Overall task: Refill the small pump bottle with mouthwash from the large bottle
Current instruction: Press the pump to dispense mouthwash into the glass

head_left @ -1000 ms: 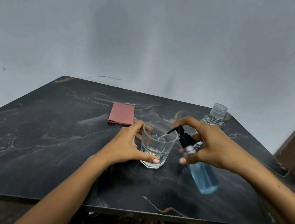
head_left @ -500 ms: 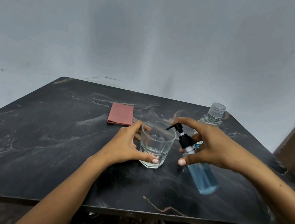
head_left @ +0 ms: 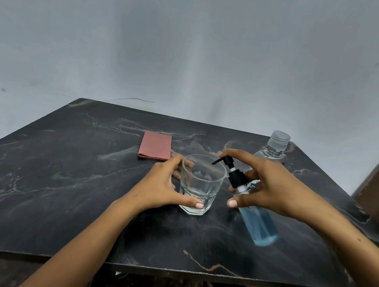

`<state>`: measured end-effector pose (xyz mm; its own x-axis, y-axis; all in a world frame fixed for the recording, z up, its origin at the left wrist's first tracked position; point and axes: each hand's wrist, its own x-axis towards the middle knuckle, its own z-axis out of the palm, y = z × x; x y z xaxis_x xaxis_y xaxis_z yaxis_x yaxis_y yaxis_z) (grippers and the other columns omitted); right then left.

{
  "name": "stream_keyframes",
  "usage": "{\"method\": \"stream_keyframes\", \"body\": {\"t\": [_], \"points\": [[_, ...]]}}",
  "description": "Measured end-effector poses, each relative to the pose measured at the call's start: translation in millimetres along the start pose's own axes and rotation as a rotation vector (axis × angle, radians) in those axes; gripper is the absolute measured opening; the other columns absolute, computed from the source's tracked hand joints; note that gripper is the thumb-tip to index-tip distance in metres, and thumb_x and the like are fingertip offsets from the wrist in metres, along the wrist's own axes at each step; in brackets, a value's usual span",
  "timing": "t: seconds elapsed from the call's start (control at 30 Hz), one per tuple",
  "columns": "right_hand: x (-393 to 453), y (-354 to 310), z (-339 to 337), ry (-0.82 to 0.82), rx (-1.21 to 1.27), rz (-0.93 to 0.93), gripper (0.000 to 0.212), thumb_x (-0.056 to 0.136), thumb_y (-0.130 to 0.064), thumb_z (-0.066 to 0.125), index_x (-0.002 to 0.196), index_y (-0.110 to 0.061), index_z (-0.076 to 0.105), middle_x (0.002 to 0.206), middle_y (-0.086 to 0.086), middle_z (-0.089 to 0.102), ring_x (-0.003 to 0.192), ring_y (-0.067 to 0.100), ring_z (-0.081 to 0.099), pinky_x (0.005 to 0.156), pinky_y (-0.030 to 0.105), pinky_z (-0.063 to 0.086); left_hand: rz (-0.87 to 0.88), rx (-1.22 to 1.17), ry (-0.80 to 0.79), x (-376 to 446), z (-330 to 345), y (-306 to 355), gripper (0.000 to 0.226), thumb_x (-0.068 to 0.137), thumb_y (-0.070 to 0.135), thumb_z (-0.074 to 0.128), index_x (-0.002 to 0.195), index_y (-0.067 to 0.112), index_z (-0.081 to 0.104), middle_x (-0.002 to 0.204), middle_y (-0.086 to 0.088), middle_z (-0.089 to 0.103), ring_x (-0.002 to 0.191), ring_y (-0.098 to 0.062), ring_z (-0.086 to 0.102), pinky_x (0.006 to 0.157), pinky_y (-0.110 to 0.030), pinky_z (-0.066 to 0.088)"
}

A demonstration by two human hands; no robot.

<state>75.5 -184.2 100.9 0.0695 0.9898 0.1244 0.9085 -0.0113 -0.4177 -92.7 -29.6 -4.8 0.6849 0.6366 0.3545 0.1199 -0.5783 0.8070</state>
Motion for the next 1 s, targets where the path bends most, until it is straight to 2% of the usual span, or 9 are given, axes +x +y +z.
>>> {"method": "stream_keyframes", "body": {"t": [0.2,0.3,0.37,0.53,0.63,0.73,0.83,0.9,1.0], "points": [[0.5,-0.1,3.4,0.053,0.019,0.035,0.074,0.062,-0.023,0.087,0.124,-0.040,0.051,0.075,-0.018,0.065,0.079,0.001,0.066,0.081,0.029,0.053,-0.001,0.007,0.001,0.8,0.2,-0.7,0.080,0.043,0.061,0.086,0.111,0.039,0.052,0.113,0.019,0.062,0.098,0.004,0.061,0.070,-0.018,0.051],[0.5,0.5,2.9,0.057,0.037,0.025,0.074,0.062,-0.023,0.087,0.123,-0.042,0.051,0.080,-0.014,0.069,0.083,0.006,0.069,0.084,0.032,0.054,0.002,0.003,0.004,0.9,0.5,-1.3,0.079,0.042,0.062,0.086,0.110,0.040,0.052,0.111,0.019,0.063,0.097,0.005,0.061,0.069,-0.016,0.050],[0.1,0.1,2.7,0.045,0.037,0.014,0.080,0.063,-0.023,0.087,0.129,-0.044,0.046,0.085,-0.016,0.068,0.088,0.006,0.068,0.087,0.033,0.054,0.002,0.001,0.008,0.9,0.6,-1.8,0.079,0.041,0.063,0.086,0.109,0.041,0.052,0.111,0.019,0.063,0.097,0.004,0.062,0.068,-0.017,0.050],[-0.3,0.1,3.2,0.026,-0.019,-0.008,0.087,0.065,-0.029,0.085,0.135,-0.046,0.038,0.109,-0.007,0.067,0.102,0.011,0.065,0.090,0.036,0.053,0.008,0.010,0.010,1.3,0.7,-2.0,0.077,0.042,0.063,0.085,0.109,0.043,0.051,0.111,0.020,0.063,0.097,0.006,0.061,0.067,-0.014,0.048],[0.4,2.2,4.0,0.036,-0.010,-0.003,0.087,0.065,-0.029,0.085,0.136,-0.046,0.038,0.104,-0.006,0.068,0.098,0.012,0.066,0.089,0.037,0.053,0.008,0.013,0.011,1.0,0.6,-2.3,0.078,0.043,0.062,0.086,0.110,0.042,0.052,0.111,0.020,0.063,0.097,0.006,0.061,0.068,-0.015,0.050],[1.2,4.9,4.1,0.053,0.005,-0.005,0.089,0.063,-0.029,0.086,0.136,-0.046,0.037,0.096,-0.014,0.064,0.094,0.008,0.065,0.084,0.029,0.052,0.009,0.015,0.011,0.3,0.2,-2.2,0.078,0.043,0.062,0.086,0.110,0.041,0.052,0.112,0.020,0.063,0.098,0.006,0.061,0.069,-0.016,0.051],[1.5,7.8,6.2,0.069,0.039,-0.024,0.089,0.063,-0.028,0.086,0.134,-0.048,0.037,0.085,-0.024,0.060,0.080,-0.003,0.064,0.074,0.017,0.050,0.007,0.013,0.006,0.8,0.0,-1.8,0.078,0.044,0.060,0.086,0.110,0.040,0.052,0.113,0.019,0.063,0.098,0.005,0.061,0.071,-0.018,0.052],[0.8,10.5,10.3,0.103,0.101,-0.050,0.086,0.064,-0.024,0.086,0.132,-0.047,0.037,0.086,-0.022,0.062,0.074,-0.006,0.064,0.070,0.010,0.050,0.006,0.009,0.006,1.1,0.1,-1.6,0.077,0.043,0.060,0.086,0.110,0.040,0.052,0.112,0.018,0.063,0.098,0.003,0.062,0.071,-0.019,0.052],[-2.1,14.9,19.5,0.216,0.221,-0.072,0.084,0.066,-0.018,0.085,0.128,-0.044,0.036,0.095,-0.011,0.068,0.083,0.001,0.069,0.076,0.019,0.056,0.005,0.005,0.007,0.9,0.7,-1.6,0.077,0.043,0.060,0.086,0.109,0.039,0.052,0.111,0.018,0.063,0.098,0.002,0.062,0.071,-0.019,0.052]]}}
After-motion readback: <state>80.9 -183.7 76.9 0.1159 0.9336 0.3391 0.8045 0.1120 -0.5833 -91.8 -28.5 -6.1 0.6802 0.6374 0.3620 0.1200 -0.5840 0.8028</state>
